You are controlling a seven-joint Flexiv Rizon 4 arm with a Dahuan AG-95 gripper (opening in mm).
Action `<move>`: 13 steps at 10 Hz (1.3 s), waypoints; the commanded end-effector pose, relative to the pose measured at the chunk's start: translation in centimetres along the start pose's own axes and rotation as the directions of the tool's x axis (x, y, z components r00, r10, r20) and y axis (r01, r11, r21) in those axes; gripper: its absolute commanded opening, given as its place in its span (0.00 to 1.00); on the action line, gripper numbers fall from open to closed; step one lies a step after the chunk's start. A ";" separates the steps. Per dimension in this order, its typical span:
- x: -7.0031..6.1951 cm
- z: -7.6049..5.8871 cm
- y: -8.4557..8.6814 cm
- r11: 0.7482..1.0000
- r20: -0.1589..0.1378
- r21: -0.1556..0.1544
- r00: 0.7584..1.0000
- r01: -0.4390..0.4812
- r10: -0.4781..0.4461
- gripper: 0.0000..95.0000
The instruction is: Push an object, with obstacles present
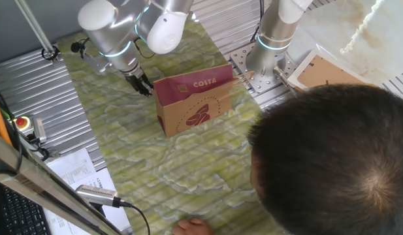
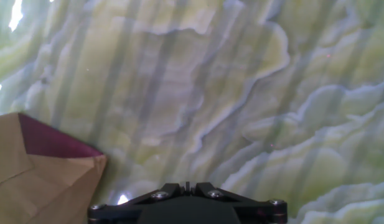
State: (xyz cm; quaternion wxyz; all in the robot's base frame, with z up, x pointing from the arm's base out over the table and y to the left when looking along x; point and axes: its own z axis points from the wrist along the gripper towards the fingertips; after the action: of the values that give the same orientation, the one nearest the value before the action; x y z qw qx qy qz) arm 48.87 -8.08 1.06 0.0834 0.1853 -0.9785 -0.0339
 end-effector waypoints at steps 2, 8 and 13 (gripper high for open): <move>1.3 -0.5 0.4 1.000 -0.024 -0.023 1.000 -0.007 0.007 0.00; 2.9 -0.6 0.7 0.998 -0.062 -0.013 0.997 -0.054 0.053 0.00; 4.1 -0.7 0.9 0.997 -0.091 -0.015 0.993 -0.080 0.079 0.00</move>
State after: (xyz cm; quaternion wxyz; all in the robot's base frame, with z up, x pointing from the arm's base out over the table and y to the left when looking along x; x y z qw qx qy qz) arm 44.83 -8.77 2.44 0.1302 0.1449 -0.9804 -0.0305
